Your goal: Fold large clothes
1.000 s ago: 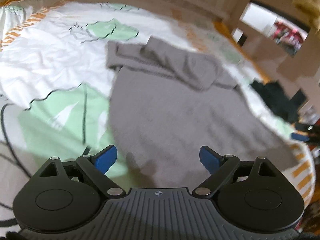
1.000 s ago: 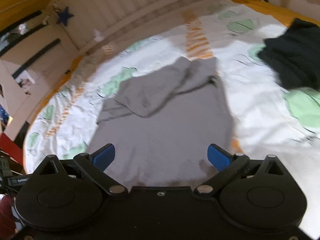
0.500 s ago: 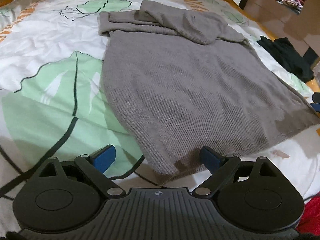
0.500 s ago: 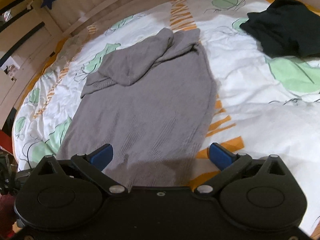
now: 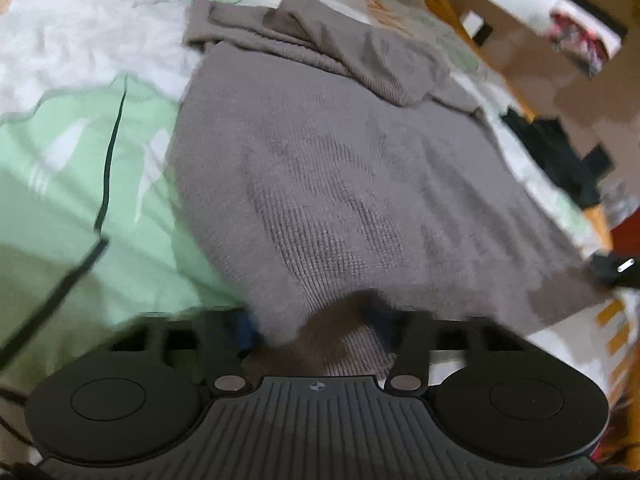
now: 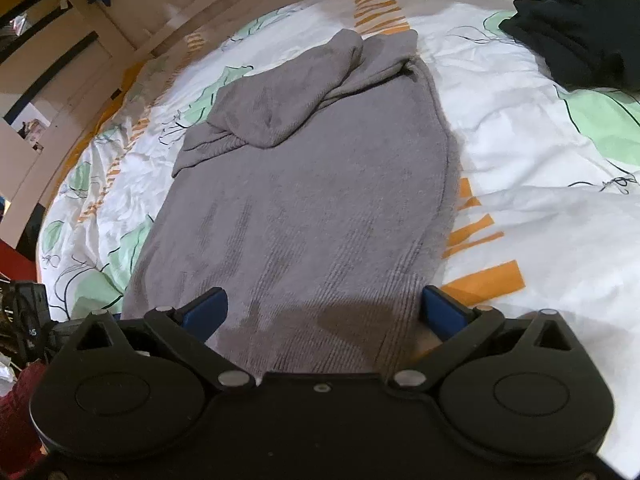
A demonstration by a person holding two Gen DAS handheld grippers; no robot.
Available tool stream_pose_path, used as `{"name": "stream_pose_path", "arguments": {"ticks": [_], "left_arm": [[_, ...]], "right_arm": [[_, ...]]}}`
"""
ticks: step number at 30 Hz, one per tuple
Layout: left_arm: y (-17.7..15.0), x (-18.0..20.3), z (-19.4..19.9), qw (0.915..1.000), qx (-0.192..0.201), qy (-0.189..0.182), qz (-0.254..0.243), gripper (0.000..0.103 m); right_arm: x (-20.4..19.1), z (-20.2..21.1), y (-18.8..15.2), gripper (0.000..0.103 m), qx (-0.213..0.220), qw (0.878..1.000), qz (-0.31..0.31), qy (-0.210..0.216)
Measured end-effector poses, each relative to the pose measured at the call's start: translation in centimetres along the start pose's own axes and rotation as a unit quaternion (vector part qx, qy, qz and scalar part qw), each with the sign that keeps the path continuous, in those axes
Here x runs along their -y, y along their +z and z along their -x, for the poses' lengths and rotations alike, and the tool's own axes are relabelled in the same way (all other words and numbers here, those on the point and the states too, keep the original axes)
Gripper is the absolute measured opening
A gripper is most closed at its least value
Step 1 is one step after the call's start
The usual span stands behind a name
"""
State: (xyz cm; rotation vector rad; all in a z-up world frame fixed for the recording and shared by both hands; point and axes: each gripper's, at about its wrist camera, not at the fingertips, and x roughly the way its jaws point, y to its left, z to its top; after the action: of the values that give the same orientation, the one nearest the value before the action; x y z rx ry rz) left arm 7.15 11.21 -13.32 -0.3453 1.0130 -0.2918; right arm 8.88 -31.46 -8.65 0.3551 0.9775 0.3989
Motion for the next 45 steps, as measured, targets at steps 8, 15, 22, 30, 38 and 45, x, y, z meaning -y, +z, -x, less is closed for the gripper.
{"name": "stream_pose_path", "arguments": {"ticks": [8, 15, 22, 30, 38, 45], "left_arm": [[-0.3, -1.0, 2.8, 0.9954, 0.065, -0.057, 0.041, 0.007], [2.7, -0.8, 7.5, 0.9801, 0.173, -0.083, 0.051, 0.007], [2.0, -0.8, 8.3, 0.9715, 0.207, -0.089, 0.075, 0.007], [3.7, -1.8, 9.1, 0.9624, 0.225, -0.107, 0.108, 0.007], [12.9, -2.1, 8.4, 0.9549, 0.260, -0.116, 0.085, 0.007], [20.7, -3.0, 2.9, 0.9613, 0.252, -0.076, 0.082, 0.007]], "right_arm": [[2.9, 1.3, -0.3, 0.018, 0.018, 0.998, -0.045, 0.029], [3.5, 5.1, 1.9, 0.016, 0.141, 0.982, -0.070, 0.106], [4.2, 5.0, 2.1, 0.015, 0.142, 0.977, -0.102, 0.122], [5.8, 4.9, 2.9, 0.015, 0.160, 0.962, -0.155, 0.157], [4.7, 2.8, 11.9, 0.015, 0.205, 0.951, -0.128, 0.190], [4.9, -3.6, 20.8, 0.015, 0.213, 0.955, -0.130, 0.162]]}}
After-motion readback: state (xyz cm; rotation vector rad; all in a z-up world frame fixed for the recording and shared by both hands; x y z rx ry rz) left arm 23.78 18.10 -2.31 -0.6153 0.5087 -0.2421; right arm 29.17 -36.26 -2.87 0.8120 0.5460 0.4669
